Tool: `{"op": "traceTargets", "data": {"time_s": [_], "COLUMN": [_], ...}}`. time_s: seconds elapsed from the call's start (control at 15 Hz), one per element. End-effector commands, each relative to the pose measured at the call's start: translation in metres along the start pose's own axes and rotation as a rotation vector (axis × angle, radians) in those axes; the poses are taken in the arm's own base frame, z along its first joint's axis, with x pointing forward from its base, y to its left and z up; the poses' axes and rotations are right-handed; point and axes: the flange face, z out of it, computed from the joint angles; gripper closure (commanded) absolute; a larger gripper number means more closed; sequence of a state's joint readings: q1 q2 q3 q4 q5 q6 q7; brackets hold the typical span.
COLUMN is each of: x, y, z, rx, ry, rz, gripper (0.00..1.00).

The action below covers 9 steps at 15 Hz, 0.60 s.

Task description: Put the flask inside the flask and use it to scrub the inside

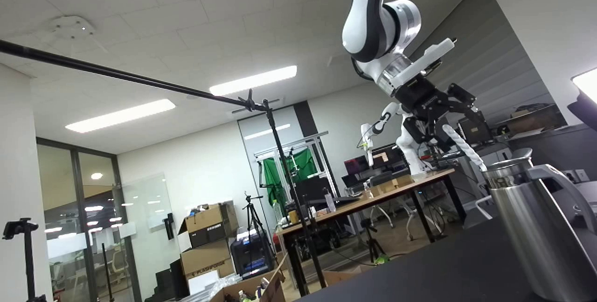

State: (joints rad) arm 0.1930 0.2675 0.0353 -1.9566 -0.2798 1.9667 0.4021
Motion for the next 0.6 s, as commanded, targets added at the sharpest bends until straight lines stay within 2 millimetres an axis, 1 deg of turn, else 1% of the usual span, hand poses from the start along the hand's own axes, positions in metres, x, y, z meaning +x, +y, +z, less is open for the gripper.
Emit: {"op": "traceTargets", "data": {"time_s": [0.0, 0.07, 0.13, 0.2, 0.47, 0.53], "x": [0.0044, 0.0053, 0.0061, 0.0063, 0.0049, 0.0053], "y": [-0.0083, -0.0102, -0.0119, -0.0133, -0.0147, -0.0142], "z": [-0.0022, -0.0014, -0.0004, 0.0004, 0.0004, 0.0002], "rx": [-0.071, -0.081, -0.085, -0.089, -0.081, -0.077], "ry": [0.032, 0.039, 0.039, 0.041, 0.045, 0.05], "rz": [0.019, 0.019, 0.025, 0.029, 0.044, 0.049], "gripper": [0.0, 0.0, 0.25, 0.26, 0.55, 0.61]}}
